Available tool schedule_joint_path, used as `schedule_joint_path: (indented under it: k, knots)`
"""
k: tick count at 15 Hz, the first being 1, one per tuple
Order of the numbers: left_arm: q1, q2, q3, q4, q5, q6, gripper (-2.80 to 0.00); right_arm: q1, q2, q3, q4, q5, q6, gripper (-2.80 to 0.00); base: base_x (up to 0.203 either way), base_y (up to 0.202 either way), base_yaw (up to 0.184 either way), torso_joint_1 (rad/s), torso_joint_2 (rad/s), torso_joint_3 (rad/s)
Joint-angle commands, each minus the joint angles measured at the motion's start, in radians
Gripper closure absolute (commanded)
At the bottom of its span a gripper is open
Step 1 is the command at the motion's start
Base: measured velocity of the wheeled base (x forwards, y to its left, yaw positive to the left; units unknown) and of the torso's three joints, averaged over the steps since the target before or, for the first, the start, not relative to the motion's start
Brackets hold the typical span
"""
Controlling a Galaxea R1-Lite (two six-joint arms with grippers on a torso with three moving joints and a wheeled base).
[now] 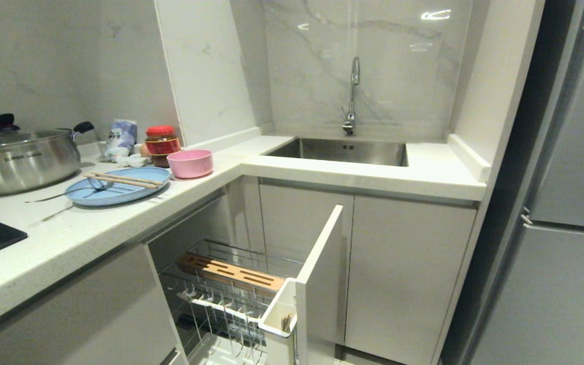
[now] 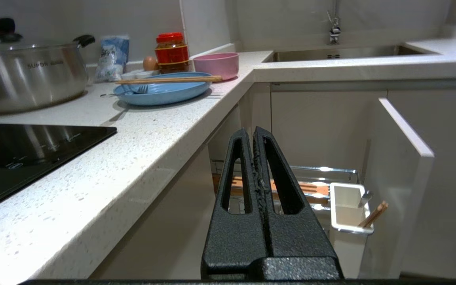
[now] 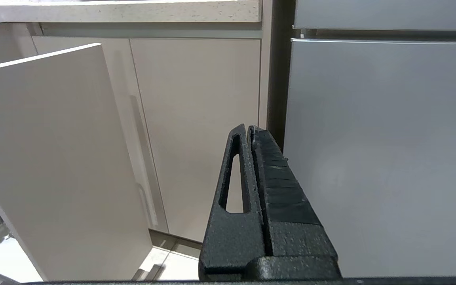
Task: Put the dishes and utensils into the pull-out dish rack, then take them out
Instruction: Pick up the chopsticks and place it in the cupboard
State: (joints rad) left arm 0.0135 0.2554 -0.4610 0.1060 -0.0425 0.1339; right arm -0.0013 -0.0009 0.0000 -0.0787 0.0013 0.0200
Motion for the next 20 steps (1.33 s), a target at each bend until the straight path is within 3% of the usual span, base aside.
schedule_joint_path:
  k: [1, 6, 9, 14, 20]
  knots:
    - [-0.005, -0.114, 0.066, 0.020, 0.008, -0.006, 0.00, 0.000, -0.001, 0.026, -0.001, 0.000, 0.000, 0.00, 0.000, 0.000, 0.000, 0.000, 0.00, 0.000]
    - [-0.006, -0.243, 0.324, -0.044, 0.021, 0.006, 0.00, 0.000, -0.001, 0.026, -0.001, 0.000, 0.000, 0.00, 0.000, 0.000, 0.000, 0.000, 0.00, 0.000]
    - [-0.006, -0.252, 0.480, -0.146, 0.023, 0.001, 0.00, 0.000, -0.001, 0.026, -0.001, 0.000, 0.000, 0.00, 0.000, 0.000, 0.000, 0.000, 0.00, 0.000]
    - [-0.011, -0.254, 0.471, -0.116, 0.027, -0.067, 0.00, 0.000, -0.001, 0.026, -0.001, 0.000, 0.000, 0.00, 0.000, 0.000, 0.000, 0.000, 0.00, 0.000]
    - [-0.010, -0.254, 0.473, -0.130, 0.028, -0.073, 0.00, 0.000, -0.001, 0.026, -0.001, 0.000, 0.000, 0.00, 0.000, 0.000, 0.000, 0.000, 0.00, 0.000]
